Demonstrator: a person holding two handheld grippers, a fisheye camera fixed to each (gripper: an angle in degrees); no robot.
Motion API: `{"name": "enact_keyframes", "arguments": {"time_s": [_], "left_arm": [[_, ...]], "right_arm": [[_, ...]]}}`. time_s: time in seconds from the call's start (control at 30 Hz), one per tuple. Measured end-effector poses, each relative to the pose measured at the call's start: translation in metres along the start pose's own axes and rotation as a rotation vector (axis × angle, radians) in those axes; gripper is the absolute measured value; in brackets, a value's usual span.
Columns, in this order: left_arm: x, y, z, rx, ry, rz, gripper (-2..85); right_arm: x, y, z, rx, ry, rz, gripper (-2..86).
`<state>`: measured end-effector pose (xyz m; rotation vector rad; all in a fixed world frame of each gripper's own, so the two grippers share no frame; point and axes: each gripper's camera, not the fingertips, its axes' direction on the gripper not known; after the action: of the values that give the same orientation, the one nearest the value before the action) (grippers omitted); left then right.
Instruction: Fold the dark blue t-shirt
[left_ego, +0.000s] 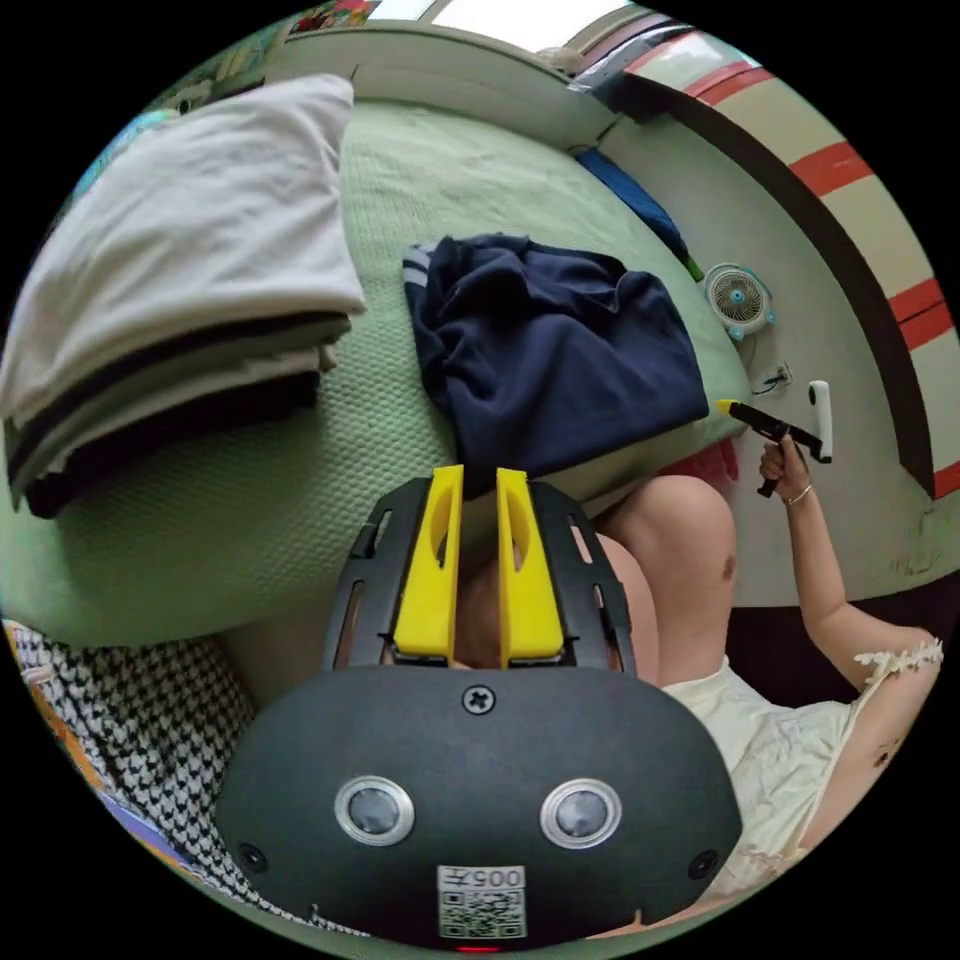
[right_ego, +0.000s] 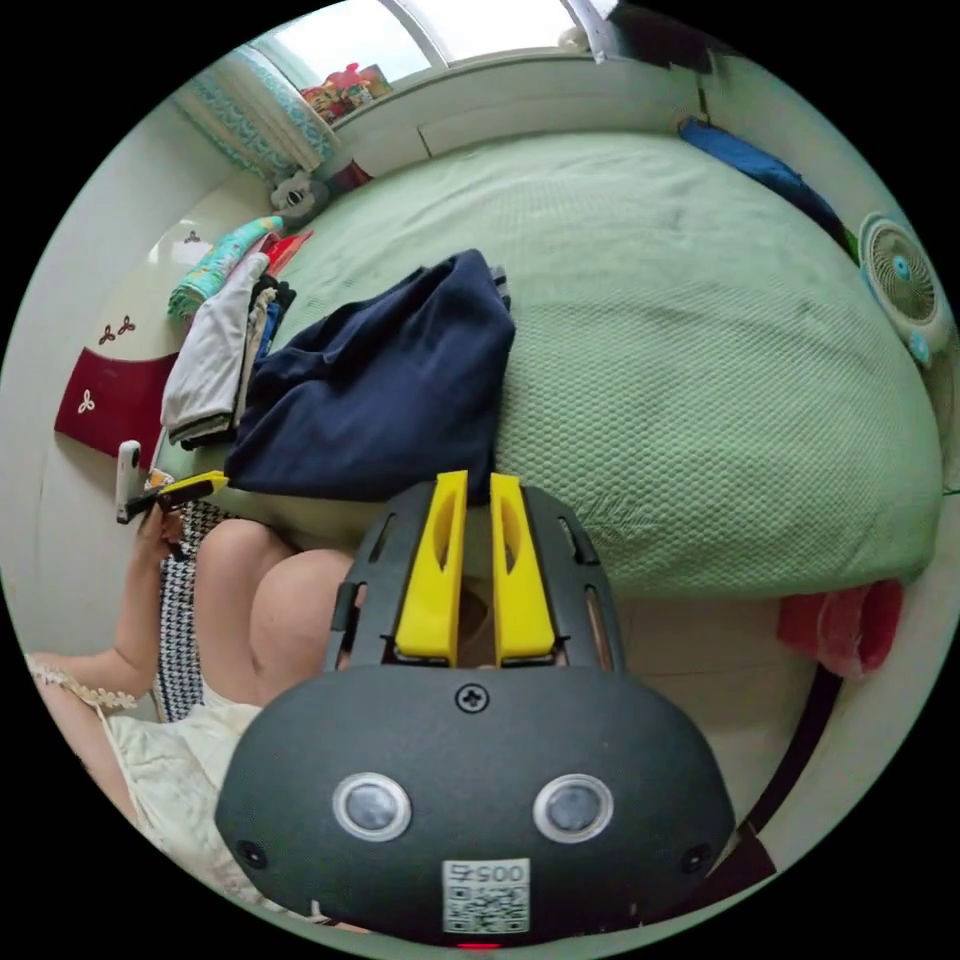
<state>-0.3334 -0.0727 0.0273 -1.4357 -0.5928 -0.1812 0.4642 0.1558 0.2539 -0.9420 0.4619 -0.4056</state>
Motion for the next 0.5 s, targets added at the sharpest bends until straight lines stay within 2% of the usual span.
{"name": "enact_keyframes", "arguments": {"time_s": [0.07, 0.23, 0.5], "left_arm": [[0.022, -0.014, -0.022, 0.072, -0.085, 0.084, 8.5], [0.072, -0.078, -0.017, 0.118, -0.192, 0.288, 13.1], [0.125, -0.173, 0.046, -0.002, -0.243, 0.428, 13.3]], "right_arm": [[-0.014, -0.010, -0.013, 0.039, 0.026, -0.056, 6.5], [-0.067, -0.061, -0.016, 0.091, 0.027, -0.208, 9.0], [-0.145, -0.169, 0.054, -0.047, 0.151, -0.386, 12.7]]}}
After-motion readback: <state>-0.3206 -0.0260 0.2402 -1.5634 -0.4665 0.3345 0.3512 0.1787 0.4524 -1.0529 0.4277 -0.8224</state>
